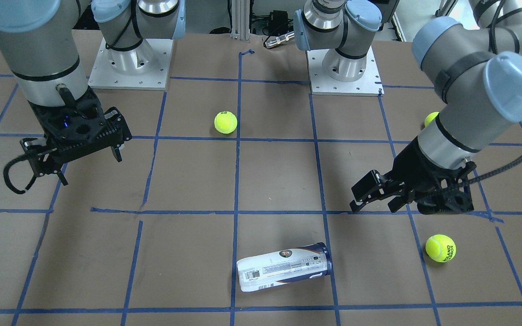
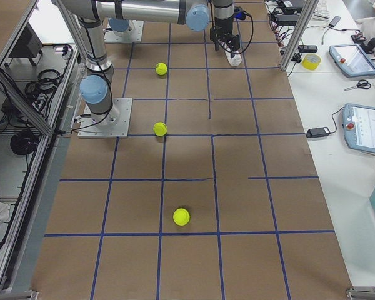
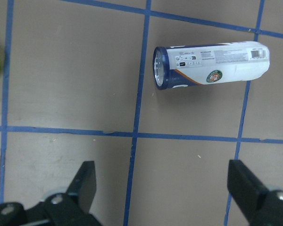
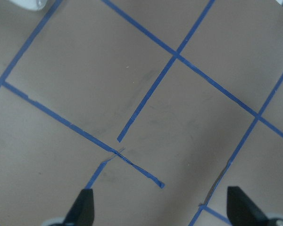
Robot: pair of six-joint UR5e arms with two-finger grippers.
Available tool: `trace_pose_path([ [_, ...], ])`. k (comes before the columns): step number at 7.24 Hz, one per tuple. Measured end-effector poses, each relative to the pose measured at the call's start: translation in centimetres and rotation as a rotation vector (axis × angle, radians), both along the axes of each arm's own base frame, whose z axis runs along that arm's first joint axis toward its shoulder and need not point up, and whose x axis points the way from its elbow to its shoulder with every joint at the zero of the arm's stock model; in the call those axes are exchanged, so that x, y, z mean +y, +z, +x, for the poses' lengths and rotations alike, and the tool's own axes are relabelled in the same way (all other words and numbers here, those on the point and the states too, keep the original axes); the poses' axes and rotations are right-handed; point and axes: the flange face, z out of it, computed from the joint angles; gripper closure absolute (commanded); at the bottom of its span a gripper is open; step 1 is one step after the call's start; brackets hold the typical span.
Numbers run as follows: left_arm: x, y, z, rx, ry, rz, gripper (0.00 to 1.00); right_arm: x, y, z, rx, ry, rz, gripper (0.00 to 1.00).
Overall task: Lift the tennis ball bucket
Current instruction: 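Reach the left gripper to the open end of the lying can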
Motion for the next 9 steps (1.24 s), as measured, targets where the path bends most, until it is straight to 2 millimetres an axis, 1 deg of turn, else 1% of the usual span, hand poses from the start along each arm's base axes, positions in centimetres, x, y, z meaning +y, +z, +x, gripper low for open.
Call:
trace_pose_path([
  [1, -1.2, -2.5, -0.1, 0.033, -0.004, 0.016, 0.00, 0.7, 1.6, 0.1, -0.043, -0.160, -0.041, 0.00],
  [2, -2.3, -5.0, -0.2, 0.064, -0.006, 0.032, 0.00, 1.3, 2.9, 0.3, -0.077, -0.279, -0.071, 0.00],
  [3, -3.3, -7.4, -0.4, 0.107, -0.007, 0.042, 0.00, 1.8, 3.5, 0.8, -0.105, -0.355, -0.085, 0.00],
  [4, -4.1, -9.6, -0.6, 0.146, -0.007, 0.052, 0.00, 2.2, 3.5, 1.3, -0.132, -0.410, -0.083, 0.00],
  [5, -4.8, -11.4, -0.7, 0.171, -0.010, 0.058, 0.00, 2.7, 3.1, 1.6, -0.149, -0.446, -0.052, 0.00],
  [7, -5.5, -14.2, -0.8, 0.196, -0.013, 0.073, 0.00, 3.8, 2.6, 1.8, -0.157, -0.474, 0.022, 0.00],
  [9, -6.0, -16.6, -1.1, 0.239, -0.006, 0.093, 0.00, 3.9, 2.3, 1.8, -0.155, -0.491, 0.037, 0.00],
])
